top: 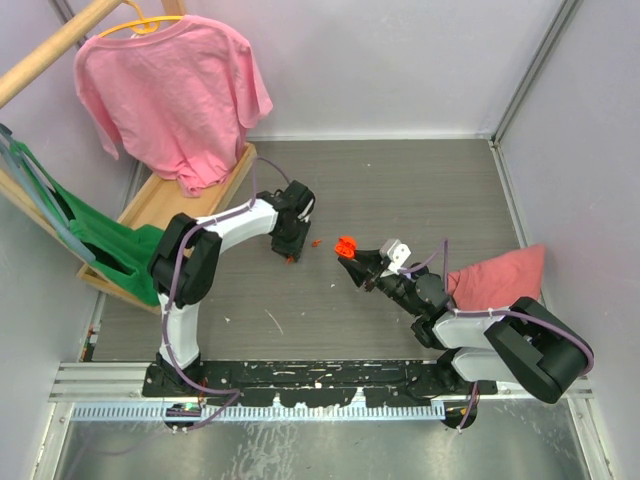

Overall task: Insert the wireless bluetooth earbuds into the charging case
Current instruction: Pick up the earbud from the center of the board, then place the earbud in the charging case.

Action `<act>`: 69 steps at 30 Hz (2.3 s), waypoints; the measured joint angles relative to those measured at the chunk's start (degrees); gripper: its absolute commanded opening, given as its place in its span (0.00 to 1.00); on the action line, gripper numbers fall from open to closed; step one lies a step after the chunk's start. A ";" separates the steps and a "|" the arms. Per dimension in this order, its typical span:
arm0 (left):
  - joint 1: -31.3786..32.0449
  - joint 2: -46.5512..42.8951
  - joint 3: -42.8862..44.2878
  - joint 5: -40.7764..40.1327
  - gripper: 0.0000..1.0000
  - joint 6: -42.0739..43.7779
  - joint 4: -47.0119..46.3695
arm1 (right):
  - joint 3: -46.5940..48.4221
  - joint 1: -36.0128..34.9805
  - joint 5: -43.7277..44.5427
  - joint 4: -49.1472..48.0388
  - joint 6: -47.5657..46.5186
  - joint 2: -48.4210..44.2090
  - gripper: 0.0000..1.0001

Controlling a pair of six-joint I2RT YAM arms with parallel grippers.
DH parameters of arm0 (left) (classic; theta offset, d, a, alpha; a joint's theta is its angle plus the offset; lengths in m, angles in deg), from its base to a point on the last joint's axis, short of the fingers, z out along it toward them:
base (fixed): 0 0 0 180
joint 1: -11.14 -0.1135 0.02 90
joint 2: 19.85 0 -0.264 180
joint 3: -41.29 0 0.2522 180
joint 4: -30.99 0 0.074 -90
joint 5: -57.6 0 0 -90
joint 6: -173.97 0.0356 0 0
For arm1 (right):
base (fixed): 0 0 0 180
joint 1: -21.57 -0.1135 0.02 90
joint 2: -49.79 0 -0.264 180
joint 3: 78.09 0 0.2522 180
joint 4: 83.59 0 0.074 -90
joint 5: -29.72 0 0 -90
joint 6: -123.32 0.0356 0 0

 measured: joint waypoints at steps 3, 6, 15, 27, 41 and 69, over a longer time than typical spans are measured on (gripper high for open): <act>0.00 0.07 0.20 0.00 0.30 0.04 0.09 | 0.00 0.00 0.00 0.00 0.00 0.00 0.01; 0.00 0.24 0.22 0.02 0.26 0.11 0.17 | 0.00 0.00 0.00 0.02 0.00 0.00 0.01; 0.00 0.92 1.07 0.02 0.17 0.37 0.92 | 0.00 0.00 -0.02 0.33 0.00 0.00 0.01; 2.47 -9.44 -3.82 -4.22 0.16 -0.57 -1.64 | 0.00 0.00 -0.04 0.85 -0.02 0.00 0.01; 10.49 -26.53 -11.80 -12.87 0.16 -4.87 -13.66 | 0.00 0.00 -0.22 0.48 0.04 1.07 0.01; 23.30 -43.39 -33.24 -17.68 0.17 -6.14 -54.42 | 0.00 0.00 -0.72 -3.80 1.40 3.76 0.01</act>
